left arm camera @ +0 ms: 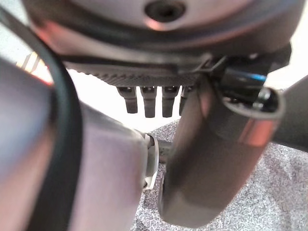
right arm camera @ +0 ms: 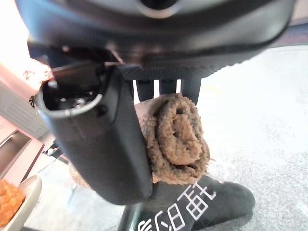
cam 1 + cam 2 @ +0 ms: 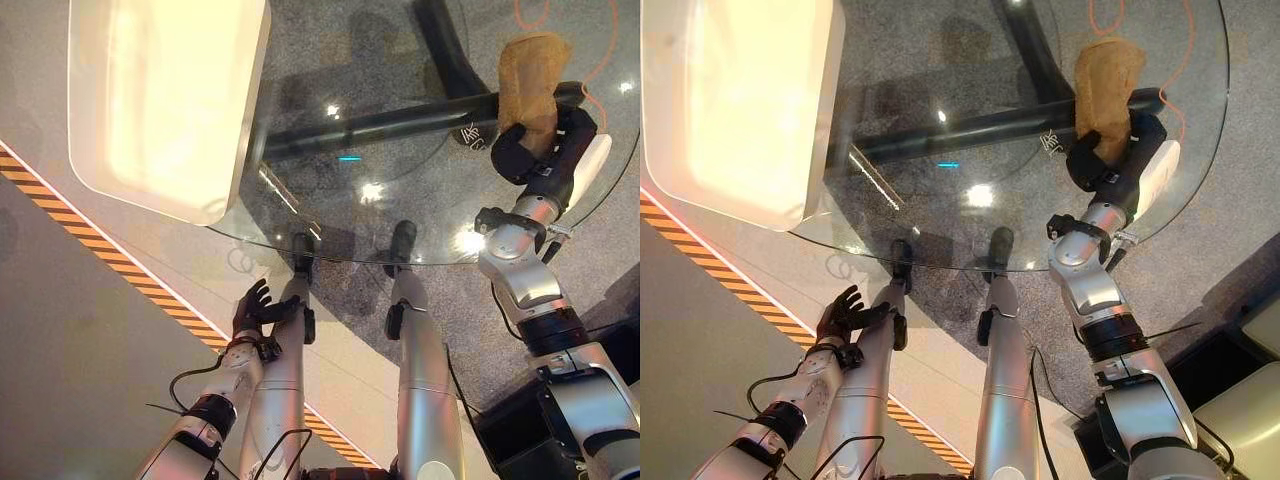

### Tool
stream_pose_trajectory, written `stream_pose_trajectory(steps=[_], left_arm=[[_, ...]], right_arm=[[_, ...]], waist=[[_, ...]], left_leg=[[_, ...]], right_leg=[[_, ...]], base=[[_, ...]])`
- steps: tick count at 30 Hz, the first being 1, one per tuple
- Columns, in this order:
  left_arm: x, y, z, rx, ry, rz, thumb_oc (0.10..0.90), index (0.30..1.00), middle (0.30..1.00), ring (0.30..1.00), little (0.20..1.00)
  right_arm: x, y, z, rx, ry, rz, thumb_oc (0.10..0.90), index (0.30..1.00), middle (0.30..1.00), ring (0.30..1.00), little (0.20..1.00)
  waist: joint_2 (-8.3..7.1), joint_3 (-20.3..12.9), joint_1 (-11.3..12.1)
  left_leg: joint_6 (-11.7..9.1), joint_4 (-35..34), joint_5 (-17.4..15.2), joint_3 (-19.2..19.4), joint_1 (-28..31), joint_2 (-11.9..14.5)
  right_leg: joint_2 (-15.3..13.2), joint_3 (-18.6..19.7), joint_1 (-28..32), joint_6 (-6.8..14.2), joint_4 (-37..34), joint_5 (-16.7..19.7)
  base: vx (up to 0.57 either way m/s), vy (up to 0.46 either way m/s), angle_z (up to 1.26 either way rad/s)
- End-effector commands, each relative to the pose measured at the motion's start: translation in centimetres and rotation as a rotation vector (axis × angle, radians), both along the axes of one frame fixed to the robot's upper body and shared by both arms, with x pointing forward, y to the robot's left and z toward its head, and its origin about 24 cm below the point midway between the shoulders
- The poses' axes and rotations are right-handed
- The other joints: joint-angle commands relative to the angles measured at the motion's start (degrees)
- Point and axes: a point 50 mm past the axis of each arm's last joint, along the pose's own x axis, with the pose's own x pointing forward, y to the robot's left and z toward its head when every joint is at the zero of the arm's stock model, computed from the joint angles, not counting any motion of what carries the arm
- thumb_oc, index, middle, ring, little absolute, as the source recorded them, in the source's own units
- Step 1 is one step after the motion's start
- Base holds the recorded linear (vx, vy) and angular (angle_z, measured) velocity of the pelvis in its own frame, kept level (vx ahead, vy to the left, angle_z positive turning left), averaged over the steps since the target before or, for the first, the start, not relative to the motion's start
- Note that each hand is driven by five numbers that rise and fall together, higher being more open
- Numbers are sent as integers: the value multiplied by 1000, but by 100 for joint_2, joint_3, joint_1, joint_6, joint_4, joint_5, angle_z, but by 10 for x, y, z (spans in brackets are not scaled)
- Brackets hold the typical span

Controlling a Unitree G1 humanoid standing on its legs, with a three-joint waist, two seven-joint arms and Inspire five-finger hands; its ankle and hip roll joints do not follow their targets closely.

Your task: Wipe the table with a cloth and put it in the basket.

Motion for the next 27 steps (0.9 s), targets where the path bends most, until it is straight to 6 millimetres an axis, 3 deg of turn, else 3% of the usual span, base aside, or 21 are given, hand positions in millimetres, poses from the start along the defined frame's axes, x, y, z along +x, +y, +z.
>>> stream_pose_trajectory(steps=[1,11,13,14,15,17,18,20,21,27], left_arm=[[-48,-14,-43,-67,177,39,800,900,900,900,900],[-47,-15,-43,-60,169,30,800,900,900,900,900],[-55,-16,-49,-59,192,25,800,900,900,900,900],[-47,-17,-43,-60,168,23,800,900,900,900,900],[-54,-17,-48,-60,190,22,800,900,900,900,900],[-53,-18,-48,-62,188,19,800,900,900,900,900],[-45,-20,-42,-62,166,14,800,900,900,900,900],[-53,-21,-47,-60,191,10,800,900,900,900,900],[-45,-22,-42,-58,172,7,800,900,900,900,900],[-42,-21,-41,-56,172,-2,800,900,900,900,900]], right_arm=[[-9,24,24,-172,-73,169,100,300,300,300,200],[-11,74,7,-265,-6,430,100,300,300,300,200],[-14,83,-3,-268,13,486,100,300,300,300,200],[-14,90,5,-292,-9,517,100,300,300,300,200],[-15,93,-2,-290,11,531,100,300,300,300,200],[-17,102,-1,-320,8,577,100,300,300,300,200],[-19,110,8,-367,-18,624,100,300,300,300,200],[-21,117,1,-384,5,661,100,300,300,300,200],[-22,123,9,-411,-12,685,100,300,300,300,200],[-23,137,7,-425,6,735,100,300,300,300,200]], waist=[[200,-57,8],[227,-57,32],[250,-57,63],[240,-57,38],[253,-57,67],[255,-57,70],[246,-57,52],[263,-57,87],[252,-57,72],[269,-57,103]], left_leg=[[223,-107,39,222,-39,-354],[222,-100,70,243,-74,-359],[197,-44,-127,213,126,-325],[220,-82,68,252,-95,-348],[191,-47,-118,217,121,-321],[188,-49,-114,217,115,-320],[213,-71,74,252,-118,-343],[187,-26,-116,216,102,-316],[214,-56,73,247,-116,-339],[203,-27,90,238,-158,-346]], right_leg=[[338,-204,52,49,-138,78],[308,-230,7,38,-95,48],[339,-206,185,72,-17,-133],[302,-234,-17,34,-76,42],[335,-210,180,70,-16,-132],[338,-206,170,68,-9,-136],[303,-226,-45,32,-53,33],[335,-202,149,70,27,-147],[299,-229,-54,37,-17,22],[283,-261,-81,36,0,14]], base=[[0,0,0],[5,1,0],[29,6,1],[0,0,0],[0,0,0],[6,7,2],[0,0,0],[0,0,0],[-38,-7,3],[-1,1,4]])
